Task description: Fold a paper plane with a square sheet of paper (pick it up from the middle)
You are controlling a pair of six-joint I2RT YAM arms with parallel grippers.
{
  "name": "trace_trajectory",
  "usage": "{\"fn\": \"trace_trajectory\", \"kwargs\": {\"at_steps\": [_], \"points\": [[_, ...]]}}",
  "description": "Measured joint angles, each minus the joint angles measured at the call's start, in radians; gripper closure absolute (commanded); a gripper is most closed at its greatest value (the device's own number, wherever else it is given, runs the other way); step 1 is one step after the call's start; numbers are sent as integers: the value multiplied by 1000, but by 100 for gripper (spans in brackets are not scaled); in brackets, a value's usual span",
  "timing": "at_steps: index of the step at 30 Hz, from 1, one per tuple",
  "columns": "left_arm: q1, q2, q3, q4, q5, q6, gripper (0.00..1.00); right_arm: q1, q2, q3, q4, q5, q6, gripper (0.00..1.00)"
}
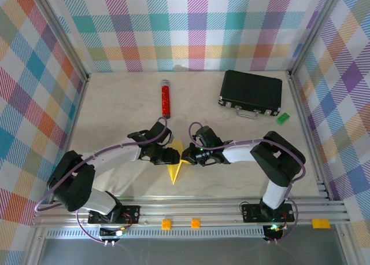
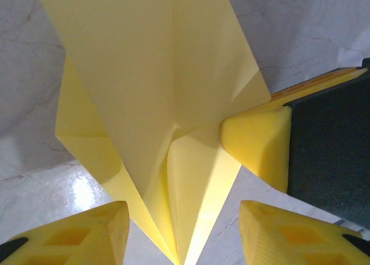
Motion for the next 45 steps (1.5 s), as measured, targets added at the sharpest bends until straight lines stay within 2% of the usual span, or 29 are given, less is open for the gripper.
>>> {"fn": "trace_trajectory", "kwargs": {"at_steps": [2,9,18,24,30,35,39,41,45], "points": [[-7,0,0,-3,-8,0,43,0,0,-1,0,0,0,96],[-16,9,0,-10,-17,-1,44,0,1,-16,3,0,0,96],[-30,71,0,18,14,-1,60,0,2,-16,3,0,0,96],[-33,109,0,37,29,-1,61,0,2,-16,3,0,0,95],[-45,142,0,36,32,2,74,0,2,-16,3,0,0,94],[-49,155,9,32,19,5,85,0,2,-16,3,0,-1,86],[-60,166,33,8,-12,8,89,-4,-8,-16,-22,3,-11,69],[-66,177,55,-11,-38,7,91,-13,-48,-16,-77,19,-27,64],[-76,206,101,-49,-92,7,92,-39,-190,-23,-209,92,-63,60]]}}
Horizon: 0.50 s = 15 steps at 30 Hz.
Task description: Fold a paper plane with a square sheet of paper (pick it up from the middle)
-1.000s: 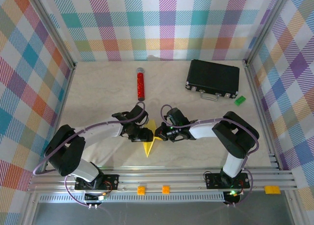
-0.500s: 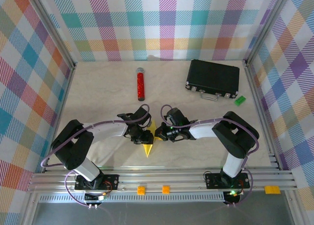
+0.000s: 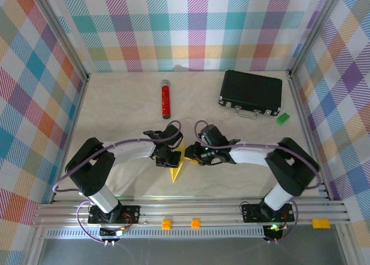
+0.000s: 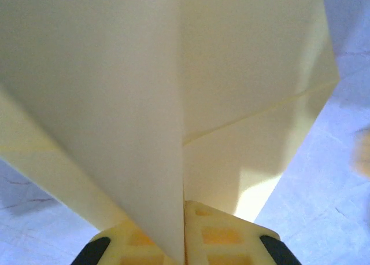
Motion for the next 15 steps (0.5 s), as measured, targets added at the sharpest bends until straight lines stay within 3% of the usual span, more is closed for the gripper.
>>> {"fn": "trace_trajectory", "kwargs": {"at_steps": [5,15], "points": [[-12,44,41,-29,-51,-1,89,-47,-193,-55,-137,83,-36,57],[-39,93,91,-80,-114,-8,89,-71,-360,-154,-286,158,-45,55]]}}
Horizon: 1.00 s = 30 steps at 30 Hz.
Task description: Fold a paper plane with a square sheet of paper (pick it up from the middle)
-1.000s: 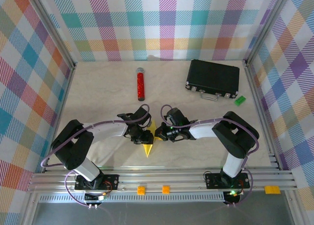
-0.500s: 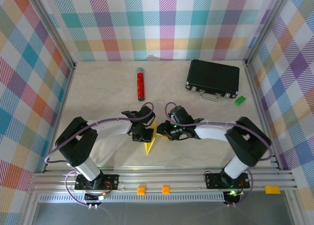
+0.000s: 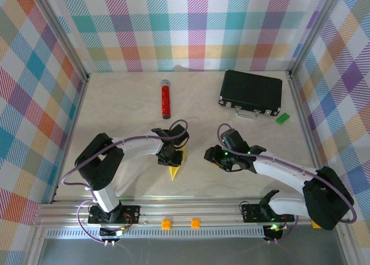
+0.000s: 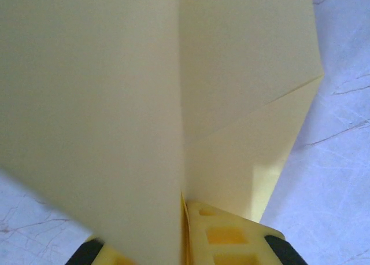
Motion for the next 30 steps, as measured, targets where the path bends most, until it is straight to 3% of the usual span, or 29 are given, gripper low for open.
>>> {"fn": "trace_trajectory", "kwargs": {"at_steps": [8,19,30], "points": [[-36,14,11,-11,-56,-20,81,-4,-73,-42,-16,23,4,53],[-45,14,12,8,-50,-112,64,-4,-84,-54,-24,25,8,53],[-74,36,46,-25,-101,-185,59,-11,-130,-60,-47,26,6,52]]}}
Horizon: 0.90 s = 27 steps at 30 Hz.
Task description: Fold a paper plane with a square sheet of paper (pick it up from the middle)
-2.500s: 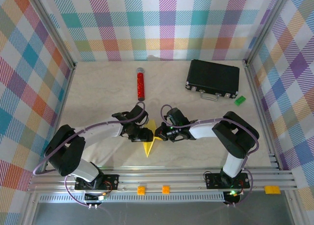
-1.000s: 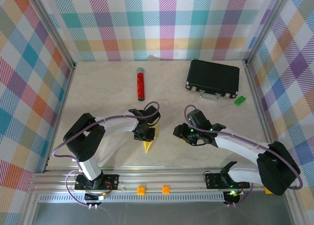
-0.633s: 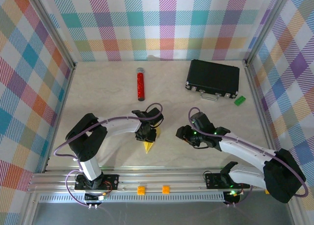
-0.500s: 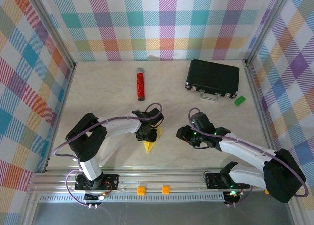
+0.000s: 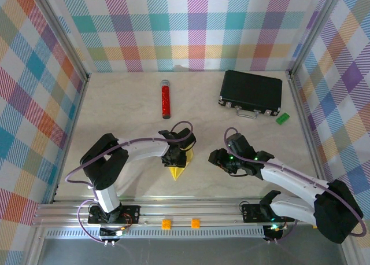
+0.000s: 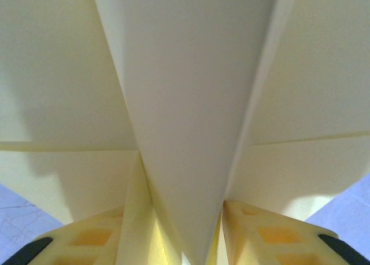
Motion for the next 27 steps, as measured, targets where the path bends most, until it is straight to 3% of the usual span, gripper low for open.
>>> {"fn": "trace_trajectory", "kwargs": {"at_steps": [14,15,17,24,27], "points": [[-30,6,45,-51,-39,-127,45,-38,-50,16,-98,26,-61,51],[-32,1,48,-57,-40,-135,37,-43,-53,22,-109,26,-70,51],[-35,-18,50,-68,-43,-143,28,-54,-64,36,-133,34,-86,46],[-55,-182,64,-103,-88,-182,25,-116,-150,114,-272,145,-195,32],[-57,-287,60,-108,-174,-160,10,-155,-176,160,-328,247,-298,26]]}}
